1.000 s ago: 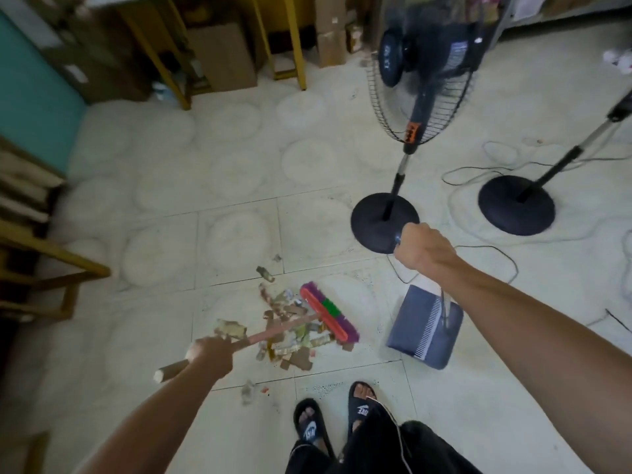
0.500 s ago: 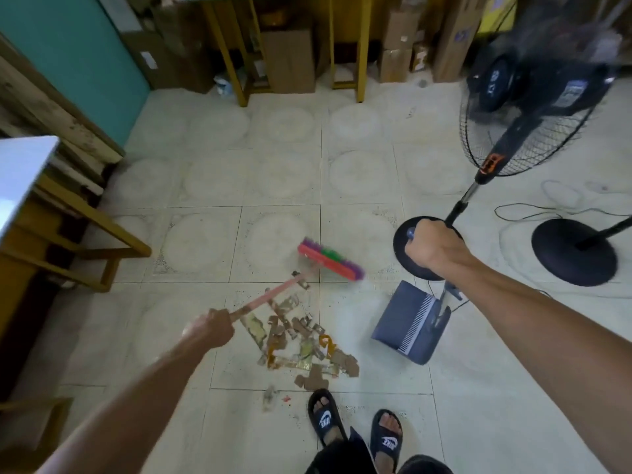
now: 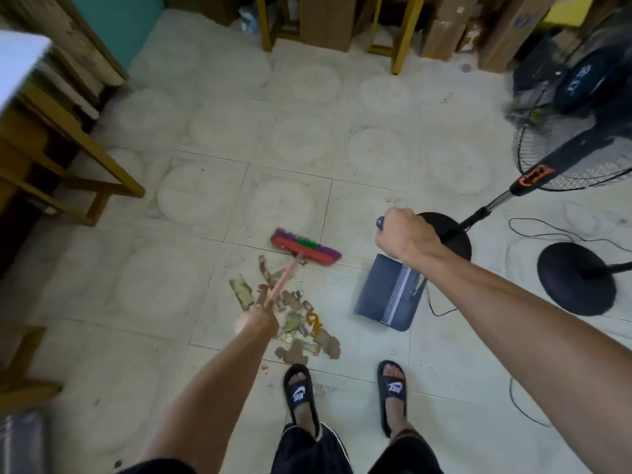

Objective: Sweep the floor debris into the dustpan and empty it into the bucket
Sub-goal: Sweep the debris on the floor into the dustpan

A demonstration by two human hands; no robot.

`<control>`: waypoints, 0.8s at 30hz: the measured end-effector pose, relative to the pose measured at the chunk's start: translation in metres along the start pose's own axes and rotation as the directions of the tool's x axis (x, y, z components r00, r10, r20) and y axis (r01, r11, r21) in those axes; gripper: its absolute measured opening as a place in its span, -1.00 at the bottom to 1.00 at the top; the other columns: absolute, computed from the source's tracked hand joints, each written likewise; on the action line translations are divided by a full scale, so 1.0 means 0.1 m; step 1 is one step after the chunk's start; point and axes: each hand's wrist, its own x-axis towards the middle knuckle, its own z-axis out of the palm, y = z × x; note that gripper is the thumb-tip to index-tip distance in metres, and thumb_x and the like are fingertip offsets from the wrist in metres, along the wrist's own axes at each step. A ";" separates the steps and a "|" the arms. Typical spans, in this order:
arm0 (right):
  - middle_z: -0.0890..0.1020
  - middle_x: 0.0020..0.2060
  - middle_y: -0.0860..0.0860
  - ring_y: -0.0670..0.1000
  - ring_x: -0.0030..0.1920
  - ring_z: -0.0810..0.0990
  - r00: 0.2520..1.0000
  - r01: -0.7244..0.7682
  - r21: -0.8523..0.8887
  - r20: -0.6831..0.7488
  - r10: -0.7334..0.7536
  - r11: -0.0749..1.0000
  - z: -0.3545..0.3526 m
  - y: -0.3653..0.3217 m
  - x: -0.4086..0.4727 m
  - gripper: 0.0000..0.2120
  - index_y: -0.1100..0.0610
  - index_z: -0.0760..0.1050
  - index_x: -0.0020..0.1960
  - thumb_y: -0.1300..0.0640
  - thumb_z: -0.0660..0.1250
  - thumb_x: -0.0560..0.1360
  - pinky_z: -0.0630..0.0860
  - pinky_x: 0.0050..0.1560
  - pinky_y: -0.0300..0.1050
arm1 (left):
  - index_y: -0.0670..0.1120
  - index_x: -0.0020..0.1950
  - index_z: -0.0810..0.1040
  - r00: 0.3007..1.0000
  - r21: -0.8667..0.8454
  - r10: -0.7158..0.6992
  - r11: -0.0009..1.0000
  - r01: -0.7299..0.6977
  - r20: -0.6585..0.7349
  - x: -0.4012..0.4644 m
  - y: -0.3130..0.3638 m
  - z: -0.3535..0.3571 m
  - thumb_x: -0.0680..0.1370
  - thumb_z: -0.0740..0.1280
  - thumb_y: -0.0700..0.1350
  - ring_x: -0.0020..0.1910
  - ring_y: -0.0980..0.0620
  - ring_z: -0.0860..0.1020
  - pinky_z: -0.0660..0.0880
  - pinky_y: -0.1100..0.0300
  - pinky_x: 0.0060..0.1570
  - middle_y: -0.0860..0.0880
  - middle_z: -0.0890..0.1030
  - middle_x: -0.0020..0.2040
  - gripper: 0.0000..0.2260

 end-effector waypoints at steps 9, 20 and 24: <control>0.48 -0.40 0.04 0.04 -0.44 0.44 0.956 0.234 0.024 0.175 -0.235 0.972 -0.01 0.36 0.17 -0.80 0.13 0.40 -0.40 0.31 0.22 0.36 0.27 -0.46 -0.21 | -0.08 0.45 0.34 0.992 0.117 -0.126 0.985 0.125 0.005 -1.13 -0.10 0.75 0.63 0.06 -0.17 -0.15 0.04 0.53 0.52 0.24 -0.24 -0.04 0.53 0.03 -0.61; 0.57 -0.15 0.11 0.13 -0.23 0.56 0.868 0.378 0.105 0.305 -0.392 0.920 0.01 1.01 -0.27 -0.91 0.14 0.43 -0.18 0.18 0.25 0.50 0.45 -0.31 -0.11 | -0.11 0.04 0.46 0.893 -0.317 -0.450 0.847 0.427 0.001 -1.87 -0.19 1.33 0.62 0.11 -0.11 -0.48 0.08 0.47 0.34 0.34 -0.64 -0.04 0.54 -0.23 -0.83; 0.56 -0.15 0.09 0.09 -0.27 0.56 0.873 0.372 0.071 0.311 -0.375 0.925 0.12 1.14 -0.70 -0.93 0.14 0.48 -0.08 0.19 0.22 0.51 0.53 -0.29 -0.07 | -0.20 0.07 0.52 0.851 -0.455 -0.523 0.749 0.482 0.039 -1.97 -0.43 1.41 0.64 0.15 -0.13 -0.59 0.10 0.34 0.28 0.34 -0.68 -0.03 0.48 -0.33 -0.80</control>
